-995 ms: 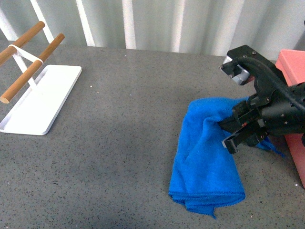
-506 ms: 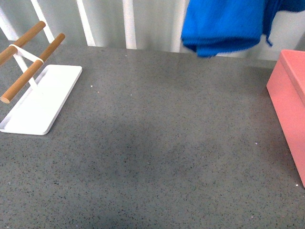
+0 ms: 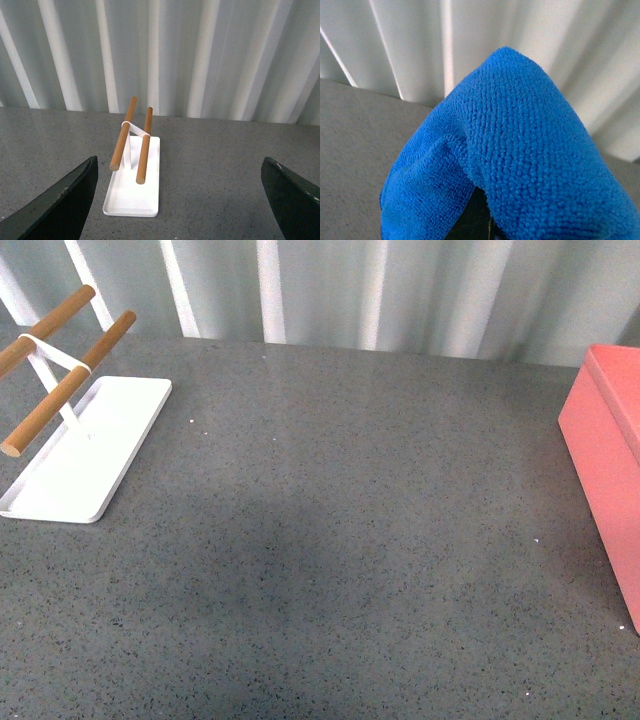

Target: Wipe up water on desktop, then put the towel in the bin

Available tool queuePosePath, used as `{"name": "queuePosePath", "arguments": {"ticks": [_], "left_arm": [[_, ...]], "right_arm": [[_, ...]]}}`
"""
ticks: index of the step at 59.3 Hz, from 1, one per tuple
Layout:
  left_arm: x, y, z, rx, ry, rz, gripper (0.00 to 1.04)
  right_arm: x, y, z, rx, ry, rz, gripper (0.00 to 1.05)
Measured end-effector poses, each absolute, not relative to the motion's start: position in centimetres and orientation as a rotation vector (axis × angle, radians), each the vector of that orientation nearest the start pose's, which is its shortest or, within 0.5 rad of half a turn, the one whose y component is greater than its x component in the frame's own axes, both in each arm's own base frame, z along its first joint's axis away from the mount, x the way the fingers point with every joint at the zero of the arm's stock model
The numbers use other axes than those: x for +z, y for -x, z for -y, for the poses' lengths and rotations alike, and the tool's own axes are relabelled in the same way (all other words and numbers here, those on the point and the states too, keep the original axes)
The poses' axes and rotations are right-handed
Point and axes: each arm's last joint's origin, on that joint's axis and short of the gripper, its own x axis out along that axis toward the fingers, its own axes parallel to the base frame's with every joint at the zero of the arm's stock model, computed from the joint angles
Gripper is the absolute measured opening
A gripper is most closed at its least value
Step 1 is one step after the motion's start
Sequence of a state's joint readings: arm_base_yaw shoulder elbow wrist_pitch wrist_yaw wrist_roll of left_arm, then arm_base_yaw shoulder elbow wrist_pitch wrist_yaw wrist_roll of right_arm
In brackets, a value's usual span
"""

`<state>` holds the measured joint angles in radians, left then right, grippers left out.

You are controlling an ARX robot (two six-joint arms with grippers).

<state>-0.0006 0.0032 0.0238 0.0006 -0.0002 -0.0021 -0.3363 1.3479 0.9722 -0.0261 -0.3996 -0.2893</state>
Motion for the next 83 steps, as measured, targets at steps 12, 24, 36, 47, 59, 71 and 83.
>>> {"name": "queuePosePath", "arguments": {"ticks": [12, 24, 36, 47, 59, 71, 83], "left_arm": [[17.1, -9.6, 0.0, 0.000, 0.002, 0.021, 0.98], [17.1, -9.6, 0.0, 0.000, 0.002, 0.021, 0.98], [17.1, -9.6, 0.0, 0.000, 0.002, 0.021, 0.98], [17.1, -9.6, 0.0, 0.000, 0.002, 0.021, 0.98], [17.1, -9.6, 0.0, 0.000, 0.002, 0.021, 0.98], [17.1, -9.6, 0.0, 0.000, 0.002, 0.021, 0.98], [17.1, -9.6, 0.0, 0.000, 0.002, 0.021, 0.98]], "right_arm": [[23.0, -28.8, 13.5, -0.023, 0.074, -0.530, 0.04], [17.9, -30.8, 14.7, -0.049, 0.061, -0.684, 0.04], [17.3, -33.2, 13.7, -0.030, 0.097, -0.708, 0.04], [17.6, -35.0, 12.4, -0.009, 0.163, -0.717, 0.04], [13.7, -34.4, 12.6, 0.009, 0.275, -0.894, 0.04], [13.4, -33.3, 15.0, -0.107, 0.167, -0.913, 0.32], [14.5, -32.8, 14.6, -0.070, 0.062, -0.927, 0.64]]}}
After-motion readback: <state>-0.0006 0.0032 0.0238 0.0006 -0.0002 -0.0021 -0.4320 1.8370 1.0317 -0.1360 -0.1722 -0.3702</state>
